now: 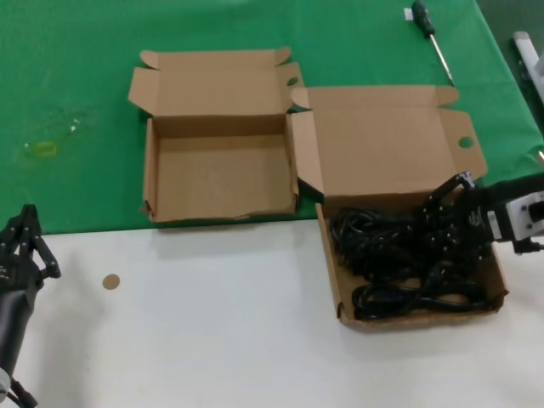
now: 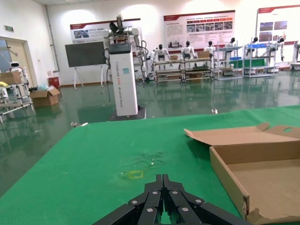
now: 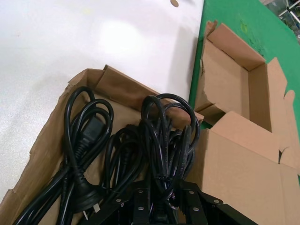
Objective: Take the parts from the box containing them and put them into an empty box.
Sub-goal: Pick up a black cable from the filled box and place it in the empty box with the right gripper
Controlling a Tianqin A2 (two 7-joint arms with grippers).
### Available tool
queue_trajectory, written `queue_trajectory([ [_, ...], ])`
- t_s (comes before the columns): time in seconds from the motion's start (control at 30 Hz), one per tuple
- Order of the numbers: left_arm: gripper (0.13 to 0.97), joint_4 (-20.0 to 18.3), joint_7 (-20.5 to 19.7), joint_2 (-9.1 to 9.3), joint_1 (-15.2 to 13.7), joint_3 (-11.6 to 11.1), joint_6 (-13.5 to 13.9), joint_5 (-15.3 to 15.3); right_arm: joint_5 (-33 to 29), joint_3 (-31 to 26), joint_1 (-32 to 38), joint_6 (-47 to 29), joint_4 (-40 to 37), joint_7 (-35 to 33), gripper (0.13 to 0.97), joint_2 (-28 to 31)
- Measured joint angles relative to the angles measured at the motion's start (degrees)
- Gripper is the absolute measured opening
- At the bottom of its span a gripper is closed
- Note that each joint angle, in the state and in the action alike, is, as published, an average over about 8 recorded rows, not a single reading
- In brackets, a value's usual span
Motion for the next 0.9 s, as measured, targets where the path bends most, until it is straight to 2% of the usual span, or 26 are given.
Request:
queue_trajectory([
  [0.2,0.152,0.00,0.00,0.00,0.00,0.00,0.00,0.01,0.22,0.02,1.60,-1.86,1.06,3.08,0.245,0.54],
  [0.43,0.152,0.00,0.01,0.00,0.00,0.00,0.00,0.01,1.42,0.52,4.63,-3.22,2.19,8.45,0.244,-0.74],
  [0.9,0.152,0.00,0.02,0.00,0.00,0.00,0.00,0.00,-1.10,-1.13,8.21,4.62,4.53,16.46,0.240,-10.91],
])
